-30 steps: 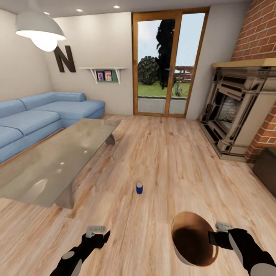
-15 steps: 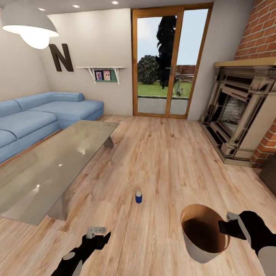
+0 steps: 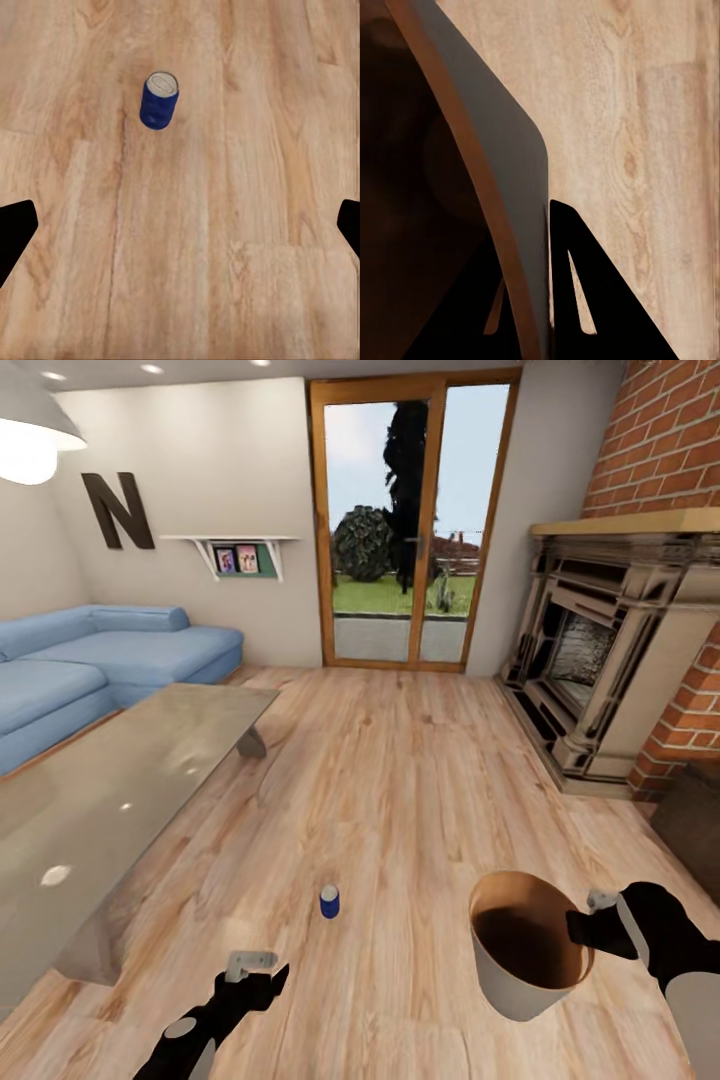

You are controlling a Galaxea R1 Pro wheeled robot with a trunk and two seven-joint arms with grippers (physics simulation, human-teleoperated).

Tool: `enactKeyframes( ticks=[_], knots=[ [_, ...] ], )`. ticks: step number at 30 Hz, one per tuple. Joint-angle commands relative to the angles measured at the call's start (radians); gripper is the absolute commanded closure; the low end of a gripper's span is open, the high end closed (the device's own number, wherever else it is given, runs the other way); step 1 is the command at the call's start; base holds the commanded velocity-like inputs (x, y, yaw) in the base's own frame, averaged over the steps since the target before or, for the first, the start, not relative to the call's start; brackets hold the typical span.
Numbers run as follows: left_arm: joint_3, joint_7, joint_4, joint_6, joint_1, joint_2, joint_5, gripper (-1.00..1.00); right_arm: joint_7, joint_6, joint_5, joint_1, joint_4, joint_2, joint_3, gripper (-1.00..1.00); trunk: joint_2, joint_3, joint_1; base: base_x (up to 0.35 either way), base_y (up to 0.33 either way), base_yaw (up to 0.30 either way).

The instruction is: Put the three can of soda from the living room inside the tash can in the kitchen.

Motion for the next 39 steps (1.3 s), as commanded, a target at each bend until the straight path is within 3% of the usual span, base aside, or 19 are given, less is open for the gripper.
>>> enactKeyframes(
  ticks=[1, 12, 17, 20, 23, 24, 27, 33, 39],
  knots=[
    [0.000, 0.000, 0.000, 0.000, 0.000, 0.000, 0.000, -1.00, 0.005, 0.002, -0.016, -0.001, 0.000, 0.000, -0.001, 1.00, 0.000, 0.001, 0.000, 0.280, -0.193, -0.228],
    [0.000, -0.002, 0.001, 0.004, 0.000, 0.001, 0.000, -1.00, 0.001, 0.003, -0.016, -0.001, 0.001, 0.004, 0.003, 1.00, 0.000, 0.010, 0.000, 0.312, -0.067, -0.230],
    [0.000, -0.003, 0.001, 0.010, -0.001, 0.002, 0.000, -1.00, -0.002, 0.003, -0.009, -0.001, 0.002, 0.024, 0.007, 1.00, 0.000, 0.012, 0.000, 0.325, -0.004, -0.179],
    [0.000, -0.003, 0.004, 0.014, -0.003, 0.003, 0.000, -1.00, 0.000, 0.003, -0.007, -0.001, 0.003, 0.051, 0.035, 1.00, 0.000, 0.012, 0.000, 0.326, -0.001, -0.044],
    [0.000, -0.003, 0.019, 0.014, -0.011, 0.003, 0.000, -1.00, -0.001, 0.003, -0.006, 0.001, 0.007, 0.083, 0.095, 1.00, 0.000, 0.012, 0.000, 0.326, 0.000, -0.013],
    [0.000, -0.003, 0.026, 0.013, -0.015, 0.003, -0.001, -1.00, -0.002, 0.003, -0.004, 0.003, 0.008, 0.105, 0.134, 1.00, 0.000, 0.012, 0.000, 0.326, 0.000, -0.005],
    [0.000, -0.003, 0.030, 0.012, -0.018, 0.003, -0.001, -1.00, -0.003, 0.001, -0.003, 0.005, 0.010, 0.133, 0.166, 1.00, 0.000, 0.012, 0.000, 0.326, 0.000, -0.003],
    [0.000, -0.002, 0.033, 0.011, -0.020, 0.003, -0.001, -1.00, -0.003, -0.006, -0.001, 0.007, 0.010, 0.167, 0.189, 1.00, 0.000, 0.012, 0.000, 0.326, 0.000, -0.001],
    [0.000, -0.002, 0.033, 0.010, -0.020, 0.003, -0.001, -1.00, -0.003, -0.006, 0.000, 0.007, 0.011, 0.170, 0.191, 1.00, 0.000, 0.012, 0.000, 0.326, 0.000, 0.000]
  ],
)
